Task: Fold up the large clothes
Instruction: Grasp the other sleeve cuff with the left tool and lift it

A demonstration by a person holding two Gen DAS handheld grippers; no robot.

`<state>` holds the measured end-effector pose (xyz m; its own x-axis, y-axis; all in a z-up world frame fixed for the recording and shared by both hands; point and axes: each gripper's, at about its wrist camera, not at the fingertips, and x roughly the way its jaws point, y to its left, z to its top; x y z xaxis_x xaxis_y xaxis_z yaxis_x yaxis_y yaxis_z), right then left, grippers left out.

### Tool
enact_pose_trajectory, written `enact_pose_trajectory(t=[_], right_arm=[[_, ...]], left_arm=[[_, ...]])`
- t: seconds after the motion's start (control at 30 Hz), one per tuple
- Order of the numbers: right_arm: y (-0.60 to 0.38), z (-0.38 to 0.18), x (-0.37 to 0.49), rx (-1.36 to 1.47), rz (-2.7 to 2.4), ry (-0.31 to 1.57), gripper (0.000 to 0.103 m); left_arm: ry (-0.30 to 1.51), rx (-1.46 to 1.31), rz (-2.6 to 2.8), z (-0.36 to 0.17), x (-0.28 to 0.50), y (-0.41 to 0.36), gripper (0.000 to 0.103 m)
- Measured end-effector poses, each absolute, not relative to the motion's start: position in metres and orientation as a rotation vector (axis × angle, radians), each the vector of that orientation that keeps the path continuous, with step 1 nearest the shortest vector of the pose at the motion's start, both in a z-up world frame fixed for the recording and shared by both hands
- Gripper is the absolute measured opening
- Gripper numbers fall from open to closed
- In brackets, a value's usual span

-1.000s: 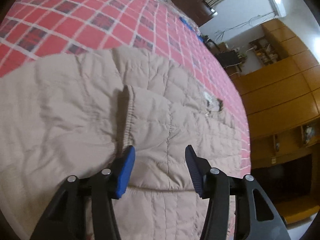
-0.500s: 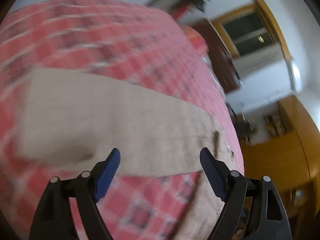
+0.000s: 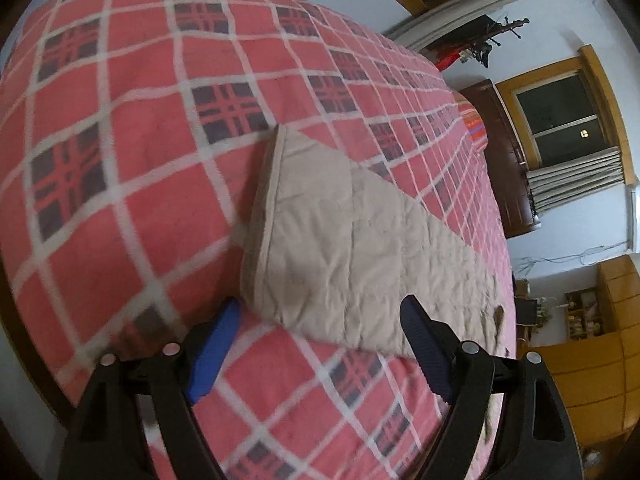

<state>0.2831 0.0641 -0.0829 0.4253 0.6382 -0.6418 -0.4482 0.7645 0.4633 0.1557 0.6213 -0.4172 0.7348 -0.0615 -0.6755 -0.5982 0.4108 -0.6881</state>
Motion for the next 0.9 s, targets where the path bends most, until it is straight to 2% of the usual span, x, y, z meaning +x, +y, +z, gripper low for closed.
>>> enact_pose_trajectory(t=[0.07, 0.1, 0.13, 0.3, 0.5, 0.73, 0.9], right_arm=[[0.059, -0.082, 0.283, 0.238, 0.678, 0.898, 0.082], [0.057, -0.082, 0.283, 0.239, 0.673, 0.895, 0.083], [0.054, -0.082, 0.284, 0.242, 0.668, 0.895, 0.083], [0.046, -0.088, 0.289, 0.254, 0.647, 0.909, 0.083], [0.034, -0.090, 0.292, 0.272, 0.622, 0.911, 0.083], [0.017, -0.090, 0.291, 0.304, 0.590, 0.905, 0.083], [0.006, -0.088, 0.289, 0.324, 0.570, 0.898, 0.083]], left_arm=[[0.684, -1.105, 0.392, -0.418, 0.154, 0.624, 0.054], [0.687, -1.116, 0.386, -0.419, 0.156, 0.625, 0.028], [0.683, -1.131, 0.374, -0.420, 0.158, 0.627, 0.021], [0.577, -1.072, 0.347, -0.391, 0.164, 0.629, 0.016], [0.467, -0.892, 0.275, -0.308, 0.205, 0.619, 0.015], [0.440, -0.650, 0.134, -0.221, 0.280, 0.552, 0.015], [0.464, -0.525, 0.064, -0.191, 0.325, 0.499, 0.015]])
